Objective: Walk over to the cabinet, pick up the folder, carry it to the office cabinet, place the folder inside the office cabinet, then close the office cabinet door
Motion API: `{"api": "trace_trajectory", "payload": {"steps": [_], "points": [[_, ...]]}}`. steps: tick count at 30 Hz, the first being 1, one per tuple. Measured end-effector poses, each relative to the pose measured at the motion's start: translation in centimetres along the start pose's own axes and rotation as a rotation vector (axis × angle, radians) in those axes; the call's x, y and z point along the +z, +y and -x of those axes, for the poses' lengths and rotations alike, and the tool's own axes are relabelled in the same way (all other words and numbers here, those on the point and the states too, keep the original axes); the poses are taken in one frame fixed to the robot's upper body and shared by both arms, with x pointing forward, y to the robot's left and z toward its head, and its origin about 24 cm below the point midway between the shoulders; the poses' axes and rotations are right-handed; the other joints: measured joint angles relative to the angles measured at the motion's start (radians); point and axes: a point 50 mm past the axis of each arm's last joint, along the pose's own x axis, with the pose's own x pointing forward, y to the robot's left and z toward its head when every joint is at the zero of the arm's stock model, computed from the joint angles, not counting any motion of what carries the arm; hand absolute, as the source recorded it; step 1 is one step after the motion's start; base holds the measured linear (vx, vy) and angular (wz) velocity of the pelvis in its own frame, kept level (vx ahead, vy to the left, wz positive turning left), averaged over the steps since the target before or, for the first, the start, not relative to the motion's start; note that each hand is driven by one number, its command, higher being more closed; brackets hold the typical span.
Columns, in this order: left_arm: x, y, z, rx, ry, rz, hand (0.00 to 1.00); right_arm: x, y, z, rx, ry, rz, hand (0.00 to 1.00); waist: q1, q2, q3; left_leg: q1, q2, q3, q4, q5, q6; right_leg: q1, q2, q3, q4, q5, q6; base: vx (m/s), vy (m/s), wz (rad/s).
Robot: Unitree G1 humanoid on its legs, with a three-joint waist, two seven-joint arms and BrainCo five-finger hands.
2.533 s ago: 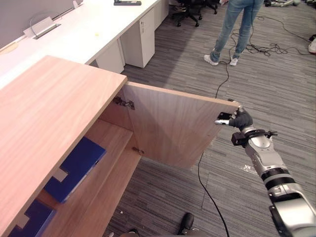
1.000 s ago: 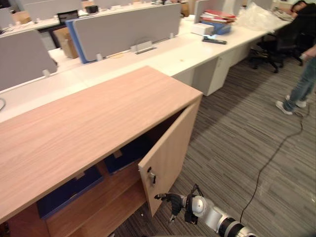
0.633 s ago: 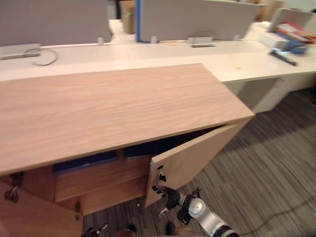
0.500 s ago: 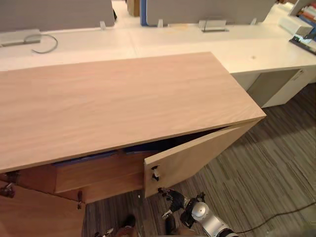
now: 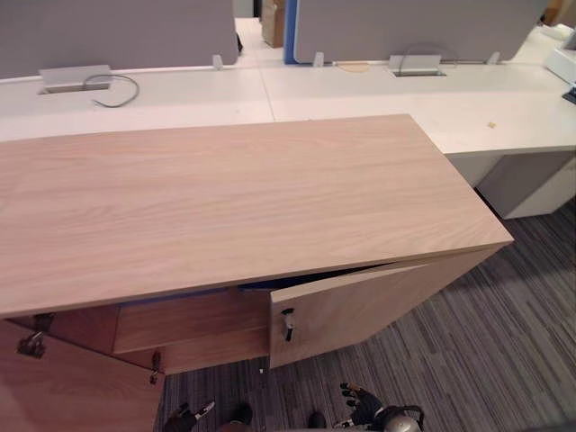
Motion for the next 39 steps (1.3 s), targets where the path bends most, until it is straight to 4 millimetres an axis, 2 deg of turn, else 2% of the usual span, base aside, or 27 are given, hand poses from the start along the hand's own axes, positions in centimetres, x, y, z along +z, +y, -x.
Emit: {"api": "trace_trajectory", "payload": {"steps": [3, 5, 12, 16, 21, 25, 29, 30, 33, 34, 36, 39], "points": [[-0.1, 0.0, 0.0, -0.004, 0.004, -0.016, 0.0, 0.0, 0.0, 0.0, -0.013, 0.0, -0.008, 0.0, -0.002, 0.003, -0.003, -0.001, 0.0, -0.006, -0.022, 0.011, -0.01, 0.015, -0.006, -0.036, -0.002, -0.003, 0.004, -0.07, -0.022, 0.44], [-0.1, 0.0, 0.0, -0.005, 0.005, -0.018, 0.0, 0.0, -0.1, 0.0, -0.02, 0.0, -0.013, 0.0, -0.006, 0.007, -0.004, -0.002, 0.013, 0.021, -0.046, 0.025, -0.004, 0.029, -0.01, -0.065, -0.006, -0.01, 0.007, -0.05, -0.03, 0.52], [-1.8, 0.7, 0.6, 0.015, 0.054, -0.015, 0.0, 1.1, -0.3, -0.1, -0.032, -0.044, -0.008, 0.0, 0.008, 0.012, -0.019, 0.003, 0.01, 0.022, -0.082, 0.077, -0.016, 0.059, -0.026, -0.119, -0.013, -0.013, 0.017, 0.01, -0.017, 0.26], [-2.2, 0.8, 0.6, 0.02, 0.067, -0.01, 0.0, 1.6, -0.5, -0.1, -0.04, -0.066, -0.004, 0.0, 0.016, 0.014, -0.021, 0.02, 0.001, 0.0, -0.097, 0.098, -0.008, 0.085, -0.033, -0.158, -0.012, -0.023, 0.02, 0.06, -0.032, 0.27], [-2.4, 0.6, 0.6, 0.019, 0.079, 0.005, 0.0, 0.9, 0.0, -0.1, -0.035, -0.038, -0.004, 0.0, 0.019, 0.025, -0.021, 0.033, -0.027, -0.074, -0.107, 0.112, -0.003, 0.131, -0.056, -0.242, -0.003, -0.053, 0.035, 0.05, -0.03, 0.47], [-2.4, 0.5, 0.6, 0.025, 0.081, 0.005, 0.0, -0.2, 0.9, -0.1, -0.013, 0.006, -0.027, 0.0, 0.019, 0.026, -0.02, 0.036, -0.039, -0.084, -0.122, 0.129, -0.001, 0.143, -0.072, -0.277, 0.013, -0.069, 0.041, 0.04, -0.02, 0.29], [-2.3, 0.4, 0.6, 0.021, 0.079, 0.002, 0.0, -0.9, 0.6, 0.0, -0.061, 0.028, -0.146, 0.0, 0.015, 0.03, -0.008, 0.051, -0.059, -0.08, -0.126, 0.132, 0.003, 0.167, -0.091, -0.292, 0.016, -0.076, 0.051, 0.04, -0.006, 0.12], [-2.2, 0.4, 0.6, 0.02, 0.078, -0.002, 0.0, -1.2, 0.5, 0.0, -0.073, 0.036, -0.161, 0.0, 0.013, 0.028, -0.008, 0.05, -0.061, -0.069, -0.128, 0.132, 0.004, 0.169, -0.097, -0.301, 0.019, -0.079, 0.054, 0.01, 0.009, 0.32], [-2.0, 0.5, 0.5, 0.024, 0.076, -0.021, 0.0, -1.6, -0.7, 0.2, -0.143, 0.047, -0.264, 0.0, -0.013, 0.026, 0.016, 0.018, -0.032, 0.159, -0.132, 0.132, 0.018, 0.198, -0.121, -0.366, 0.031, -0.092, 0.071, 0.02, 0.03, 0.64], [-2.0, 0.3, 0.5, 0.025, 0.076, -0.016, 0.0, -2.0, -1.1, 0.2, -0.163, 0.065, -0.302, 0.0, -0.012, 0.029, 0.022, 0.015, -0.033, 0.186, -0.144, 0.174, 0.02, 0.207, -0.13, -0.392, 0.034, -0.099, 0.075, 0.08, 0.053, 0.71], [-1.8, 0.3, 0.4, 0.023, 0.071, -0.016, 0.0, -2.2, -1.2, 0.2, -0.17, 0.075, -0.318, 0.0, -0.003, 0.027, 0.027, 0.017, -0.044, 0.18, -0.158, 0.196, 0.018, 0.209, -0.14, -0.408, 0.033, -0.1, 0.076, 0.08, 0.041, 0.35], [-1.3, -0.1, 0.2, 0.011, 0.057, -0.026, 0.0, -2.2, -1.6, 0.2, -0.192, 0.082, -0.369, 0.0, 0.001, 0.028, 0.061, 0.012, -0.076, 0.191, -0.158, 0.217, 0.034, 0.232, -0.164, -0.446, 0.035, -0.1, 0.076, 0.08, 0.048, 0.37]]}}
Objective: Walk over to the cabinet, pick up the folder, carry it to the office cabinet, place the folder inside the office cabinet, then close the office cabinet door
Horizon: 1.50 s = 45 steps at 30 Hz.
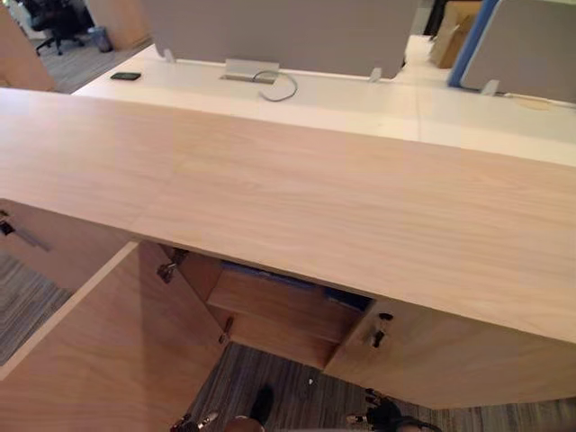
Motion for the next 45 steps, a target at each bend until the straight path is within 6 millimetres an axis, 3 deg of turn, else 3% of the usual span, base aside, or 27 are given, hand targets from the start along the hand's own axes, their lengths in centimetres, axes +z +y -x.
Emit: {"api": "trace_trajectory", "payload": {"steps": [1, 2, 4, 5, 6, 9, 11, 16, 23, 29, 32, 34, 35, 36, 37, 38, 39, 40, 41, 42, 43, 44, 45], "points": [[0.1, 0.0, 0.0, 0.0, -0.003, 0.0, 0.0, -0.2, -0.2, 0.0, -0.01, 0.01, -0.018, 0.0, 0.001, -0.005, 0.006, -0.002, 0.0, 0.059, -0.004, -0.014, 0.018, 0.008, -0.007, -0.013, 0.001, 0.0, 0.0, 0.07, 0.087, 0.54], [0.2, 0.1, 0.0, 0.005, -0.005, -0.002, 0.0, -0.3, -0.5, 0.0, -0.026, 0.017, -0.05, 0.0, -0.002, -0.002, 0.008, -0.014, 0.027, 0.25, 0.01, -0.057, 0.061, 0.022, -0.02, -0.039, 0.003, 0.0, 0.0, 0.05, 0.08, 0.54], [0.1, 0.1, 0.0, 0.008, -0.002, 0.004, 0.0, -0.5, -1.0, 0.1, -0.045, 0.028, -0.069, 0.0, -0.013, -0.011, 0.024, -0.021, 0.049, 0.411, 0.026, -0.066, 0.067, 0.037, -0.04, -0.059, 0.017, 0.0, -0.001, 0.05, 0.055, 0.67], [0.1, 0.1, 0.0, 0.008, 0.0, 0.009, 0.0, -0.8, -1.2, 0.1, -0.053, 0.038, -0.085, 0.0, -0.009, -0.01, 0.024, -0.02, 0.051, 0.432, 0.024, -0.057, 0.064, 0.035, -0.045, -0.062, 0.026, 0.0, -0.001, 0.09, 0.043, 0.57], [0.0, 0.1, 0.0, 0.009, 0.002, 0.017, 0.0, -0.7, -1.3, 0.1, -0.059, 0.039, -0.095, 0.0, -0.002, -0.001, 0.025, -0.014, 0.051, 0.414, 0.011, -0.001, 0.057, 0.03, -0.044, -0.062, 0.042, -0.003, -0.007, 0.07, 0.023, 0.38], [-0.2, 0.6, 0.1, 0.025, 0.007, 0.031, 0.0, -0.6, -0.6, 0.0, -0.047, 0.037, -0.103, 0.0, 0.007, -0.015, 0.036, -0.014, 0.04, 0.369, 0.0, 0.014, 0.053, 0.037, -0.04, -0.05, 0.039, -0.028, -0.065, 0.1, -0.002, 0.42], [-0.7, 0.9, 0.2, 0.035, 0.02, 0.048, 0.0, -0.4, -0.2, -0.1, -0.037, 0.033, -0.115, 0.0, 0.014, -0.021, 0.033, -0.014, 0.034, 0.366, 0.0, 0.016, 0.051, 0.049, -0.037, -0.048, 0.014, -0.032, -0.07, 0.08, -0.038, 0.11], [-2.5, 1.1, 0.7, 0.054, 0.073, 0.086, 0.0, -0.4, 0.5, -0.1, -0.023, 0.036, -0.144, 0.0, 0.023, -0.003, 0.032, -0.012, 0.051, 0.357, -0.001, 0.033, 0.028, 0.067, -0.01, -0.051, 0.003, -0.035, -0.033, 0.03, -0.066, 0.05], [-2.7, 1.0, 0.7, 0.051, 0.08, 0.079, 0.0, -0.2, 0.3, -0.2, -0.028, 0.027, -0.14, 0.0, 0.023, 0.004, 0.045, -0.018, 0.074, 0.35, -0.006, 0.051, 0.009, 0.067, 0.012, -0.051, 0.002, -0.059, 0.008, -0.02, -0.039, 0.01], [-2.5, 1.1, 0.7, 0.06, 0.067, 0.11, 0.0, 0.6, 0.2, -0.3, -0.023, 0.01, -0.108, 0.0, 0.031, 0.004, 0.059, -0.072, 0.082, 0.323, -0.001, 0.071, 0.011, 0.039, 0.028, -0.104, 0.015, -0.063, 0.016, -0.04, 0.013, 0.25], [-2.8, 1.3, 0.8, 0.075, 0.073, 0.144, 0.0, 1.2, -0.3, -0.4, -0.033, 0.0, -0.106, 0.0, 0.034, 0.005, 0.066, -0.109, 0.082, 0.319, -0.001, 0.081, 0.04, 0.012, 0.03, -0.134, 0.038, -0.063, 0.016, 0.02, 0.014, 0.3], [-2.5, 1.2, 0.8, 0.083, 0.055, 0.192, 0.0, 1.5, -1.6, -0.3, -0.07, -0.021, -0.13, 0.0, 0.024, 0.013, 0.067, -0.157, 0.076, 0.447, 0.005, -0.028, 0.198, -0.005, 0.019, -0.203, 0.059, -0.059, 0.005, 0.04, 0.026, 0.92], [-2.2, 1.0, 0.7, 0.08, 0.038, 0.21, 0.0, 1.2, -2.2, -0.2, -0.089, -0.014, -0.15, 0.0, 0.015, 0.009, 0.066, -0.162, 0.075, 0.506, 0.003, -0.093, 0.215, -0.005, 0.015, -0.228, 0.052, -0.047, -0.017, 0.02, 0.048, 1.55], [-1.5, 1.4, 0.7, 0.098, 0.011, 0.244, 0.0, 0.8, -2.7, -0.1, -0.108, -0.003, -0.189, 0.0, -0.005, -0.03, 0.067, -0.193, 0.075, 0.625, 0.065, -0.16, 0.186, -0.005, -0.029, -0.273, 0.033, -0.028, -0.046, 0.04, 0.097, 1.24], [-2.2, 1.9, 0.8, 0.121, 0.032, 0.278, 0.0, 0.8, -3.4, 0.0, -0.133, -0.004, -0.22, 0.0, 0.017, -0.032, 0.069, -0.219, 0.108, 0.664, 0.275, -0.111, 0.177, -0.009, -0.075, -0.302, 0.089, -0.033, -0.04, 0.13, 0.145, 0.9], [-3.5, 1.9, 1.2, 0.133, 0.071, 0.302, 0.0, 0.8, -4.1, 0.1, -0.151, -0.01, -0.225, 0.0, 0.017, -0.012, 0.059, -0.214, 0.135, 0.673, 0.35, -0.06, 0.194, -0.017, -0.081, -0.322, 0.143, -0.035, -0.038, 0.17, 0.128, 0.41], [-5.2, 1.3, 1.8, 0.133, 0.114, 0.327, 0.0, 0.4, -5.3, 0.4, -0.185, -0.009, -0.227, 0.0, 0.001, 0.03, 0.038, -0.207, 0.132, 0.654, 0.34, -0.05, 0.174, -0.051, -0.117, -0.331, 0.269, -0.04, -0.04, 0.2, 0.095, 0.84], [-5.9, 0.8, 2.0, 0.13, 0.129, 0.342, 0.0, -0.5, -6.0, 0.7, -0.206, 0.012, -0.241, 0.0, -0.016, 0.082, 0.015, -0.207, 0.144, 0.602, 0.28, -0.012, 0.171, -0.097, -0.091, -0.322, 0.297, -0.092, -0.027, 0.08, -0.022, 1.33], [-5.3, 0.6, 1.7, 0.128, 0.112, 0.362, 0.0, -0.5, -5.7, 0.6, -0.202, 0.015, -0.271, 0.0, -0.017, 0.084, 0.007, -0.194, 0.127, 0.495, 0.138, 0.106, 0.102, -0.148, -0.011, -0.324, 0.118, -0.07, -0.064, 0.03, -0.062, 1.34], [-4.5, 1.3, 1.5, 0.14, 0.087, 0.355, 0.0, -0.5, -5.0, 0.5, -0.185, 0.016, -0.279, 0.0, -0.021, 0.032, 0.017, -0.19, 0.089, 0.468, 0.121, 0.117, 0.103, -0.171, -0.04, -0.327, 0.046, 0.017, -0.097, 0.04, -0.145, 1.11], [-4.3, 1.0, 1.3, 0.139, 0.096, 0.387, 0.0, -0.6, -4.9, 0.5, -0.186, 0.019, -0.293, 0.0, -0.013, 0.038, 0.031, -0.195, 0.118, 0.482, 0.215, 0.011, 0.077, -0.162, -0.058, -0.367, 0.079, 0.017, -0.051, 0.16, -0.105, 0.65], [-5.1, 1.2, 1.6, 0.154, 0.117, 0.424, 0.0, -0.7, -5.1, 0.5, -0.195, 0.023, -0.313, 0.0, -0.01, 0.026, 0.029, -0.185, 0.152, 0.51, 0.305, -0.051, 0.056, -0.172, -0.093, -0.378, 0.111, 0.016, -0.054, 0.24, -0.079, 0.62], [-5.6, 1.1, 1.8, 0.162, 0.132, 0.444, 0.0, -0.8, -5.5, 0.6, -0.207, 0.023, -0.314, 0.0, -0.019, 0.031, 0.023, -0.147, 0.173, 0.522, 0.314, -0.055, 0.044, -0.171, -0.128, -0.398, 0.123, 0.016, -0.053, 0.21, -0.012, 0.47]]}}
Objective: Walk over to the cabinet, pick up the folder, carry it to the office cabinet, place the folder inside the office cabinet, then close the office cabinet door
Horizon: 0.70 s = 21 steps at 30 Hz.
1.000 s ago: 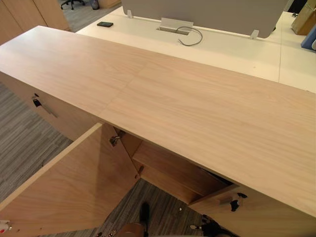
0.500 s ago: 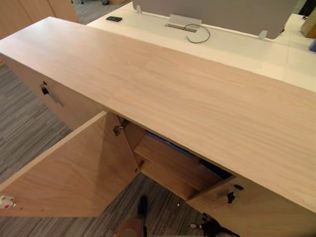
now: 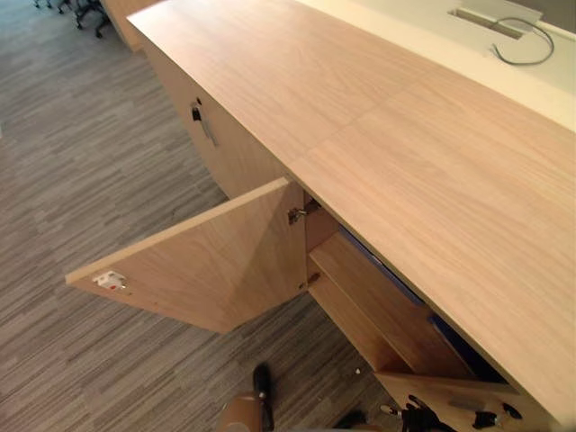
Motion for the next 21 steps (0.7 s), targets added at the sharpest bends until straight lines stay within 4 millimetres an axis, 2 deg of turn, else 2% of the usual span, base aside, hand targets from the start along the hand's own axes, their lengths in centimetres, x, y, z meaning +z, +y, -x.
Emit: {"api": "trace_trajectory", "payload": {"steps": [1, 2, 3, 5, 6, 7, 9, 12, 15, 16, 17, 21], "points": [[-0.1, 0.0, 0.0, 0.0, 0.003, 0.003, 0.0, 0.0, -0.2, 0.0, -0.003, 0.0, 0.001, 0.0, -0.006, 0.004, -0.002, 0.017, 0.016, 0.006, -0.011, 0.017, -0.014, 0.0, -0.012, -0.008, 0.008, 0.004, 0.007, 0.18, 0.029, 0.62], [-0.5, -0.1, 0.1, -0.002, 0.01, 0.006, 0.0, 0.1, -0.3, 0.0, -0.007, -0.003, 0.002, 0.0, -0.004, 0.019, -0.01, 0.06, 0.046, 0.001, -0.088, 0.095, -0.048, -0.008, -0.028, -0.026, 0.019, 0.011, 0.018, 0.19, 0.141, 0.54], [-0.5, -0.2, 0.1, -0.006, 0.01, 0.005, 0.0, 0.2, -0.4, 0.0, -0.009, -0.002, -0.002, 0.0, -0.003, 0.031, -0.016, 0.077, 0.031, -0.029, -0.153, 0.101, -0.071, -0.023, -0.049, -0.038, 0.044, 0.017, 0.02, 0.16, 0.134, 0.5], [0.0, -0.3, 0.0, -0.011, -0.003, -0.005, 0.0, 0.5, 0.2, -0.1, 0.007, -0.009, -0.002, 0.0, -0.005, 0.026, -0.018, 0.075, 0.004, -0.019, -0.196, 0.086, -0.09, -0.04, -0.094, -0.064, 0.089, 0.02, 0.02, 0.11, 0.208, 0.49], [0.0, -0.5, 0.0, -0.02, -0.005, -0.021, 0.0, 0.8, 0.2, -0.1, 0.007, -0.018, -0.003, 0.0, -0.004, 0.033, -0.021, 0.079, -0.01, -0.017, -0.235, 0.07, -0.106, -0.057, -0.127, -0.07, 0.141, 0.02, 0.02, 0.12, 0.259, 0.45], [0.1, -0.6, 0.0, -0.026, -0.007, -0.033, 0.0, 1.0, 0.3, -0.2, 0.008, -0.022, -0.004, 0.0, -0.004, 0.036, -0.022, 0.082, -0.017, -0.013, -0.253, 0.062, -0.104, -0.069, -0.145, -0.07, 0.17, 0.02, 0.02, 0.13, 0.257, 0.38], [1.1, -1.4, -0.2, -0.057, -0.029, -0.098, 0.0, 1.2, 0.3, -0.2, 0.01, -0.029, -0.005, 0.0, -0.005, 0.038, -0.017, 0.095, -0.051, -0.001, -0.287, 0.024, -0.094, -0.086, -0.22, -0.068, 0.278, 0.021, 0.019, 0.08, 0.192, 0.37], [2.1, -2.1, -0.4, -0.083, -0.06, -0.16, 0.0, 1.4, 0.5, -0.2, 0.004, -0.034, -0.025, 0.0, -0.004, 0.035, -0.011, 0.132, -0.081, -0.005, -0.304, 0.013, -0.077, -0.073, -0.268, -0.063, 0.336, 0.042, 0.01, 0.04, 0.121, 0.19], [2.2, -2.1, -0.4, -0.085, -0.066, -0.173, 0.0, 1.5, 1.2, -0.2, 0.021, -0.04, -0.05, 0.0, -0.004, 0.04, -0.011, 0.149, -0.078, 0.012, -0.312, 0.011, -0.076, -0.074, -0.262, -0.052, 0.327, 0.054, 0.01, -0.02, 0.041, -0.22], [2.0, -2.2, -0.3, -0.089, -0.06, -0.173, 0.0, 1.7, 1.1, -0.2, 0.018, -0.05, -0.054, 0.0, -0.004, 0.057, -0.007, 0.148, -0.064, 0.018, -0.314, -0.007, -0.069, -0.075, -0.241, -0.046, 0.311, 0.054, 0.01, -0.09, 0.012, -0.35], [1.7, -2.5, -0.3, -0.094, -0.052, -0.175, 0.0, 1.9, 0.9, -0.3, 0.009, -0.058, -0.072, 0.0, -0.005, 0.062, -0.002, 0.141, -0.057, 0.025, -0.319, -0.031, -0.062, -0.085, -0.226, -0.039, 0.294, 0.046, 0.022, -0.16, -0.005, -0.34], [1.6, -2.6, -0.3, -0.098, -0.051, -0.175, 0.0, 1.8, 0.8, -0.2, 0.005, -0.058, -0.075, 0.0, -0.013, 0.062, -0.002, 0.113, -0.029, 0.089, -0.32, -0.04, -0.057, -0.106, -0.178, -0.036, 0.223, 0.029, 0.032, -0.12, -0.035, -0.14]]}}
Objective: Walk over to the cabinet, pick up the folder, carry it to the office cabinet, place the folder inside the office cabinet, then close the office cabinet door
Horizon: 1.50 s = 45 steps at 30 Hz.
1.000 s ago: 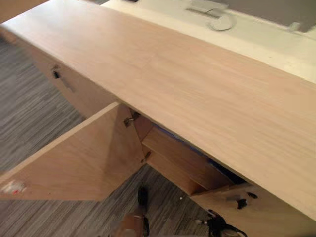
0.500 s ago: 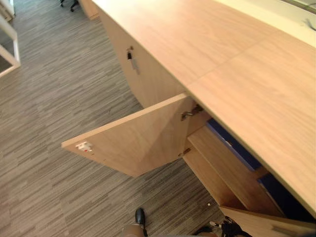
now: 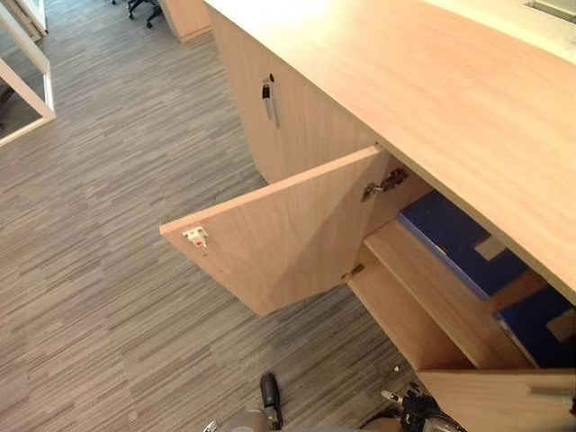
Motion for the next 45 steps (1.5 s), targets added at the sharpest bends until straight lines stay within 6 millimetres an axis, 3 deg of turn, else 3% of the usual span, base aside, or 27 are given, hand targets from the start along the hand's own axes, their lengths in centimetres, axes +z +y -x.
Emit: {"api": "trace_trajectory", "payload": {"steps": [5, 7, 9, 11, 12, 13, 16, 18, 22, 24, 25, 29, 36, 40, 45], "points": [[0.6, -0.3, -0.1, -0.009, -0.019, -0.003, 0.0, -0.3, 0.3, 0.1, 0.006, 0.005, -0.016, 0.0, -0.002, -0.004, -0.001, 0.002, 0.035, 0.039, 0.0, 0.02, -0.011, -0.009, 0.039, 0.013, -0.018, -0.005, -0.008, -0.03, -0.051, -0.13], [2.2, -1.0, -0.2, -0.029, -0.078, -0.036, 0.0, -0.7, 0.0, 0.2, -0.001, 0.01, -0.045, 0.0, -0.007, -0.008, -0.009, 0.003, 0.041, 0.051, 0.001, 0.04, -0.021, -0.02, 0.044, 0.031, -0.016, -0.005, -0.008, 0.02, -0.028, -0.14], [4.6, -1.8, -0.3, -0.052, -0.167, -0.107, 0.0, -0.8, -0.2, 0.2, -0.006, 0.007, -0.046, 0.0, -0.015, -0.008, -0.016, 0.004, 0.038, 0.06, 0.004, 0.047, -0.017, -0.03, 0.044, 0.043, -0.013, -0.001, -0.003, 0.04, -0.009, -0.16], [9.7, -2.0, -0.2, -0.045, -0.326, -0.206, 0.0, -1.3, -0.3, 0.4, -0.007, 0.021, -0.046, 0.0, -0.024, -0.023, -0.029, 0.01, 0.039, 0.076, 0.005, 0.054, -0.023, -0.037, 0.048, 0.06, -0.019, 0.003, 0.0, 0.05, -0.001, -0.18], [11.1, -1.9, 0.0, -0.034, -0.368, -0.233, 0.0, -1.5, -0.3, 0.4, -0.009, 0.026, -0.046, 0.0, -0.024, -0.028, -0.032, 0.015, 0.041, 0.083, 0.005, 0.054, -0.023, -0.037, 0.051, 0.065, -0.021, 0.004, -0.001, 0.05, -0.016, -0.3], [15.2, -1.0, 0.5, 0.014, -0.478, -0.307, 0.0, -2.1, -0.6, 0.5, -0.013, 0.044, -0.046, 0.0, -0.026, -0.038, -0.042, 0.034, 0.044, 0.097, 0.005, 0.054, -0.024, -0.033, 0.062, 0.086, -0.031, 0.01, -0.001, 0.04, -0.019, -0.32], [19.9, -0.3, 1.7, 0.068, -0.61, -0.392, 0.0, -3.1, -1.0, 0.8, -0.023, 0.068, -0.046, 0.0, -0.034, -0.042, -0.052, 0.045, 0.051, 0.11, 0.005, 0.053, -0.026, -0.028, 0.077, 0.096, -0.05, 0.016, -0.001, 0.02, -0.023, -0.21], [24.2, 0.3, 3.2, 0.128, -0.723, -0.478, 0.0, -4.0, -1.4, 1.1, -0.027, 0.088, -0.059, 0.0, -0.046, -0.044, -0.057, 0.061, 0.052, 0.124, 0.005, 0.053, -0.027, -0.023, 0.081, 0.111, -0.056, 0.019, 0.0, -0.02, -0.017, -0.17], [28.4, -0.9, 5.1, 0.19, -0.842, -0.656, 0.0, -4.8, -1.4, 1.4, -0.018, 0.101, -0.1, 0.0, -0.058, -0.048, -0.063, 0.086, 0.059, 0.149, 0.005, 0.049, -0.032, -0.018, 0.096, 0.137, -0.067, 0.026, -0.005, -0.04, -0.012, -0.2], [29.1, -2.3, 5.8, 0.205, -0.889, -0.809, 0.0, -4.9, -1.3, 1.5, -0.013, 0.098, -0.109, 0.0, -0.062, -0.049, -0.064, 0.09, 0.068, 0.159, 0.005, 0.046, -0.036, -0.024, 0.109, 0.148, -0.077, 0.031, -0.012, -0.08, -0.019, -0.24], [29.3, -3.3, 6.0, 0.219, -0.913, -0.886, 0.0, -5.1, -1.2, 1.5, -0.012, 0.097, -0.131, 0.0, -0.064, -0.051, -0.065, 0.09, 0.073, 0.165, 0.005, 0.046, -0.036, -0.031, 0.116, 0.157, -0.078, 0.032, -0.013, -0.09, -0.023, -0.21], [29.1, -3.5, 6.0, 0.283, -0.925, -1.016, 0.0, -5.9, -1.4, 1.8, -0.024, 0.108, -0.177, 0.0, -0.059, -0.052, -0.065, 0.09, 0.081, 0.171, 0.005, 0.044, -0.038, -0.036, 0.125, 0.164, -0.081, 0.033, -0.016, -0.07, -0.015, -0.06], [25.7, -5.1, 5.2, 0.266, -0.944, -1.352, 0.0, -6.5, -1.8, 2.1, -0.04, 0.112, -0.176, 0.0, -0.03, -0.052, -0.065, 0.085, 0.081, 0.174, 0.005, 0.046, -0.036, -0.036, 0.131, 0.167, -0.101, 0.045, -0.033, -0.07, 0.006, 0.02], [22.1, -7.3, 5.7, 0.123, -1.009, -1.509, 0.0, -7.0, -2.1, 2.2, -0.055, 0.129, -0.17, 0.0, -0.002, -0.053, -0.067, 0.067, 0.075, 0.164, 0.005, 0.046, -0.03, -0.035, 0.132, 0.168, -0.126, 0.057, -0.012, -0.05, 0.021, 0.15], [13.3, -13.8, 7.7, -0.454, -1.018, -1.659, 0.0, -7.2, -2.1, 2.2, -0.059, 0.141, -0.153, 0.0, -0.004, -0.064, -0.078, 0.051, 0.038, 0.177, 0.005, 0.044, -0.004, -0.033, 0.124, 0.198, -0.201, 0.121, 0.009, -0.05, 0.075, 0.11]]}}
